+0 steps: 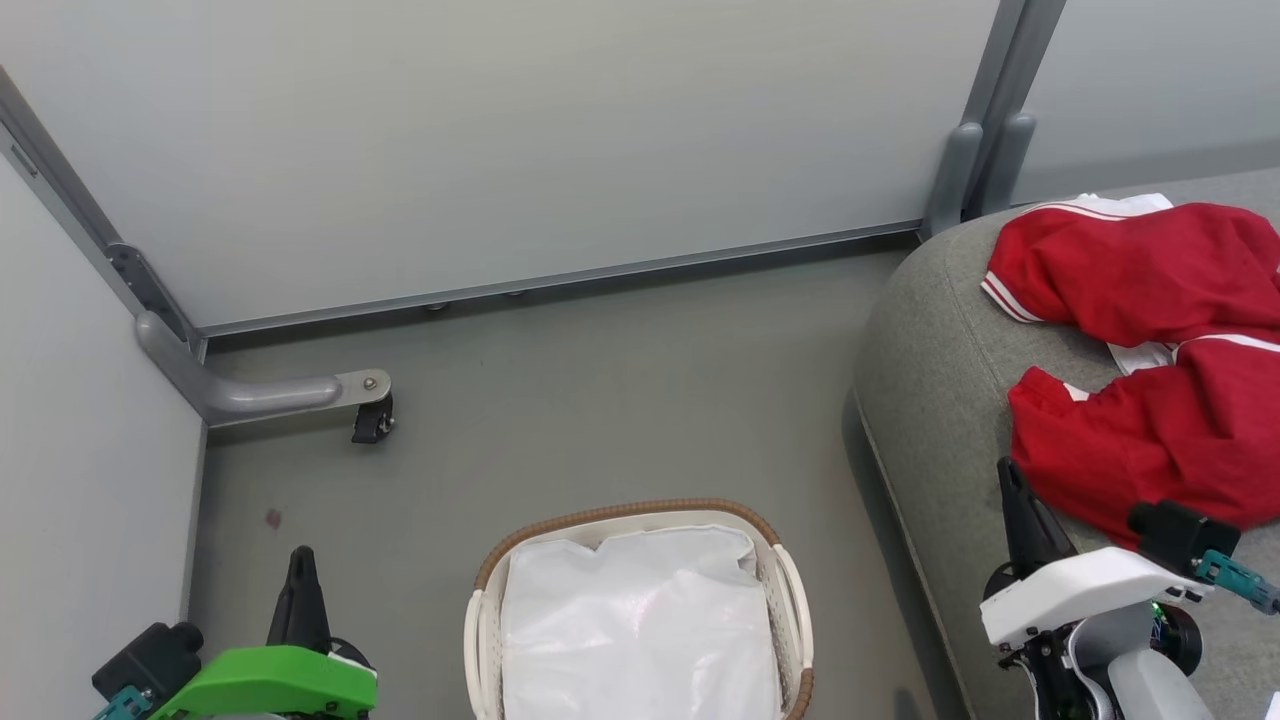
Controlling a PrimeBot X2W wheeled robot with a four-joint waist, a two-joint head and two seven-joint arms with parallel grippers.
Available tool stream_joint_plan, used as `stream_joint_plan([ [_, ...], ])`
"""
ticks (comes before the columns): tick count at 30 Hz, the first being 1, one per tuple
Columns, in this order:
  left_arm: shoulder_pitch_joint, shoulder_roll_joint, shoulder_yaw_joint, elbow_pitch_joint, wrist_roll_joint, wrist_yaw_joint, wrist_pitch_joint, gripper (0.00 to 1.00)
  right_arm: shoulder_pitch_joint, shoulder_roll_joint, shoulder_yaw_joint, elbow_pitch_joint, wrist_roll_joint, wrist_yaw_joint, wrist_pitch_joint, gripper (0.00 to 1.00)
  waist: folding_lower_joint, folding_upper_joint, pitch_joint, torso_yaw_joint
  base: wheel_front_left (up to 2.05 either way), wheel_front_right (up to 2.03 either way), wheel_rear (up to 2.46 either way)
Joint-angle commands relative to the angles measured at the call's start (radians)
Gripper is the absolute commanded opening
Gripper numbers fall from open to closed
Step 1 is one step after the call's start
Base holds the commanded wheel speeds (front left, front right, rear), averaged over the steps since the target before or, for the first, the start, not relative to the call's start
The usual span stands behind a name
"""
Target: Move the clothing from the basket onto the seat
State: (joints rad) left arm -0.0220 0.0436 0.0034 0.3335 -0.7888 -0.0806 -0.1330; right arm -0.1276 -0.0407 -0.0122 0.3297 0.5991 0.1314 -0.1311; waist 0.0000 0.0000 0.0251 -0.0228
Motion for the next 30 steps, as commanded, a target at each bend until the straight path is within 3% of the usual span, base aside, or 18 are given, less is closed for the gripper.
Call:
stream_joint_plan([
  [1,-0.033,0.004,0.009,-0.017,-0.034,-0.006,0.008,0.0,-0.003,-0.005,-0.007,-0.019,0.042,0.0,0.008,0.0,0.0,0.0,0.0,0.0,0.0,0.0,0.0],
  [30,-0.061,0.007,0.054,-0.05,-0.38,-0.026,0.113,0.0,0.007,-0.009,-0.049,-0.051,0.467,-0.001,0.113,0.0,0.0,0.0,-0.008,0.008,0.0,0.0,0.0],
])
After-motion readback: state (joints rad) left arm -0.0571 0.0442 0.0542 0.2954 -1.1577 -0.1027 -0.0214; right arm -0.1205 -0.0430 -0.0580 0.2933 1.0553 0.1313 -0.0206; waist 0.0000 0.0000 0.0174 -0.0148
